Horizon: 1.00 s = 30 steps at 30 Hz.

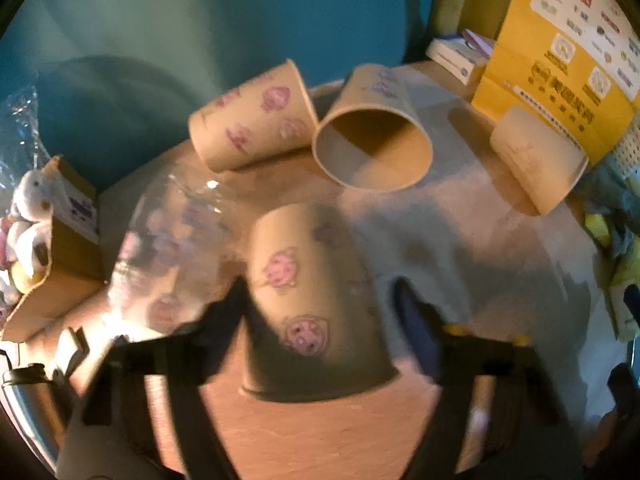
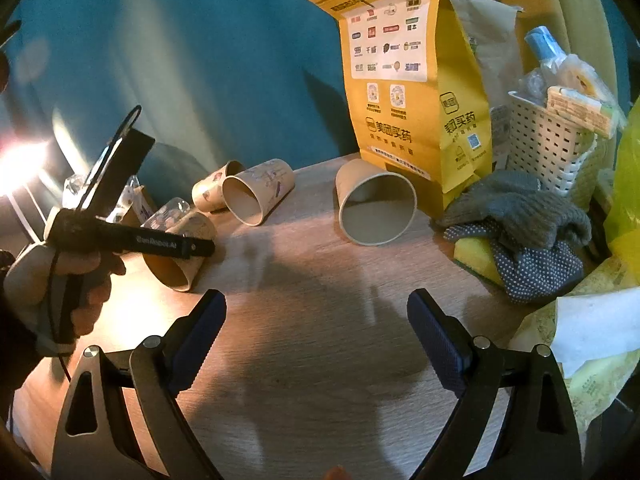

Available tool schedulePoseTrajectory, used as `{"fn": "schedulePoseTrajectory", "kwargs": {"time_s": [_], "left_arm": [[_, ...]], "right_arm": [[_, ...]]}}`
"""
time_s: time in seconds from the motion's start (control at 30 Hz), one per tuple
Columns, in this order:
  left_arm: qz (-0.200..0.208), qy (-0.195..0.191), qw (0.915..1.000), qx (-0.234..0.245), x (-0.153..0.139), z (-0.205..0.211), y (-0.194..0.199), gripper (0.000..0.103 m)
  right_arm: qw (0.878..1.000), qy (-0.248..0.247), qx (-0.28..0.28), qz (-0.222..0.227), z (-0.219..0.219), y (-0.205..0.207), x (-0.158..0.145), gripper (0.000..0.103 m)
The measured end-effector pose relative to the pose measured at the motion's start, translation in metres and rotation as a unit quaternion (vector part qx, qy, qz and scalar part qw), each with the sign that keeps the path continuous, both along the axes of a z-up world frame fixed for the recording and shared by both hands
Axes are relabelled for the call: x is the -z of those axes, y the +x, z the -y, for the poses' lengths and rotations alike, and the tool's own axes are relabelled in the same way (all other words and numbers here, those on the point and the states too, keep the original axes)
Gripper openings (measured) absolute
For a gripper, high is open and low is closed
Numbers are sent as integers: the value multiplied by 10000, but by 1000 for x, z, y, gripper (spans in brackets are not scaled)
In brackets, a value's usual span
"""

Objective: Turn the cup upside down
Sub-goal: 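Close the left gripper around the pig-print cup and lift it, then carry the cup with the left gripper toward the right gripper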

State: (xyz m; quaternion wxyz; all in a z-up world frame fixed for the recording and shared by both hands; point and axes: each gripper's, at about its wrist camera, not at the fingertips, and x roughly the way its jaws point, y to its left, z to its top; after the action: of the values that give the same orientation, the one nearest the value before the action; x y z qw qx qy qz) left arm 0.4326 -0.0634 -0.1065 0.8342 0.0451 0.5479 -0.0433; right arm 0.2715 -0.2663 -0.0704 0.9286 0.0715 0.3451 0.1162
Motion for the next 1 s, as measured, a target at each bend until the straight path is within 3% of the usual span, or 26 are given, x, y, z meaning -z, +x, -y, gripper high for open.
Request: {"fn": "schedulePoseTrajectory", "kwargs": {"time_s": [0.33,0.6,0.77,1.0], "left_arm": [[203,-413,9989,-24,-20,6,-46,62],[379,-1013,9936,-333,-48,-7,-156,62],[288,-1615,9828,-852,-42,-30,-228,62],[135,-1836,9768,-1090,-22,-41,-305,62]], "right_arm": [[9999,-50,36,123,-2,-23,-14,94],[9994,-55,-180,285,-20,-81,-34,94],[9992,-85,-318,224,-32,-125,-36,94],[9986,-92,-515,44,-51,-181,-26,94]]}}
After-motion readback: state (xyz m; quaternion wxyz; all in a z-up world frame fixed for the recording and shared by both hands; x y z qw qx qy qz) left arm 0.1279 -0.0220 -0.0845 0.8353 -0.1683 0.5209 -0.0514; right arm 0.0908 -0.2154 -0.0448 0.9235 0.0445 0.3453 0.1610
